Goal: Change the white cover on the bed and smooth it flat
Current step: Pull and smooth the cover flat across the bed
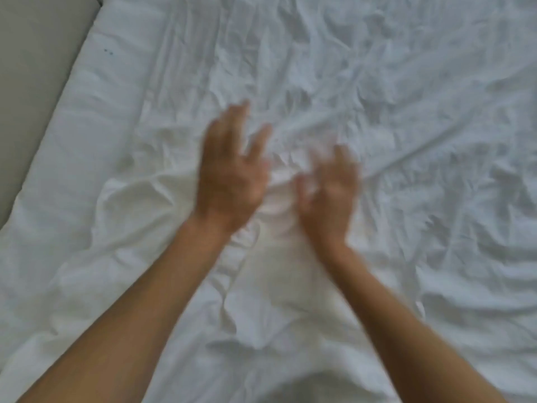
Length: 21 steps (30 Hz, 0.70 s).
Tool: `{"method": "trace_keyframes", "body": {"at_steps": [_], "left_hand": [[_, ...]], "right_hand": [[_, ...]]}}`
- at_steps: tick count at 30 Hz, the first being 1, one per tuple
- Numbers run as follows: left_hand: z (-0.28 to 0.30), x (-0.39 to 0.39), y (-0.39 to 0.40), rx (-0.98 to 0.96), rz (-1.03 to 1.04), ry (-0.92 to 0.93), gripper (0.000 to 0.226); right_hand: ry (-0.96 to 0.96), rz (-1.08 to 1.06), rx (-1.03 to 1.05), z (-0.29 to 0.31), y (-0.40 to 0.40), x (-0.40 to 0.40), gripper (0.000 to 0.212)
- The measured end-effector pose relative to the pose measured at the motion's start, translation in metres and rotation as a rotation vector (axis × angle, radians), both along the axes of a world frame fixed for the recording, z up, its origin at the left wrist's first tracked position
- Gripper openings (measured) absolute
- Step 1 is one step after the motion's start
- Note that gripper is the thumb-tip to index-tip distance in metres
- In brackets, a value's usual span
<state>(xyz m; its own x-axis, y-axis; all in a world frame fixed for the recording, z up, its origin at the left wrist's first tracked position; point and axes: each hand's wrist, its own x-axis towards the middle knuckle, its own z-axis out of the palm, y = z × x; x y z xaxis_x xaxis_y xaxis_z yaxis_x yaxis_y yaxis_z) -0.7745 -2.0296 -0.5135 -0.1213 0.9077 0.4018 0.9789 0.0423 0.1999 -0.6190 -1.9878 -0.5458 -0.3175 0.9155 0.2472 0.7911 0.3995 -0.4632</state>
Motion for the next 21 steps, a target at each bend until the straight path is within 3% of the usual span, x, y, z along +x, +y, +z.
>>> {"method": "trace_keyframes", "body": {"at_steps": [3,4,6,9,11,13,15,18,21], "left_hand": [[-0.015,0.026,0.009,-0.177,-0.311,0.059,0.043],[-0.026,0.013,-0.001,-0.257,-0.294,0.058,0.047],[-0.050,-0.029,-0.039,-0.363,-0.066,0.024,0.055],[-0.057,-0.088,-0.114,-0.473,0.401,0.035,0.065],[-0.049,-0.115,-0.164,-0.584,0.629,-0.066,0.070],[-0.042,-0.129,-0.205,-0.657,0.636,-0.102,0.069],[-0.040,-0.128,-0.232,-0.686,0.637,-0.104,0.061],[-0.037,-0.117,-0.238,-0.669,0.656,-0.093,0.056],[-0.023,-0.112,-0.227,-0.584,0.693,-0.174,0.048]], "right_hand": [[-0.244,-0.579,-0.262,0.005,0.096,0.082,0.070],[-0.280,-0.655,-0.363,0.005,0.113,0.103,0.073],[-0.327,-0.633,-0.404,-0.004,0.115,0.106,0.075],[-0.341,-0.328,-0.295,-0.027,0.058,0.018,0.074],[-0.283,0.023,-0.225,-0.033,-0.021,-0.062,0.072],[-0.247,0.393,-0.246,-0.029,-0.116,-0.127,0.068],[-0.314,0.634,-0.318,-0.015,-0.176,-0.159,0.065],[-0.356,0.777,-0.392,-0.001,-0.189,-0.168,0.059],[-0.154,0.820,-0.572,0.018,-0.183,-0.157,0.051]]}}
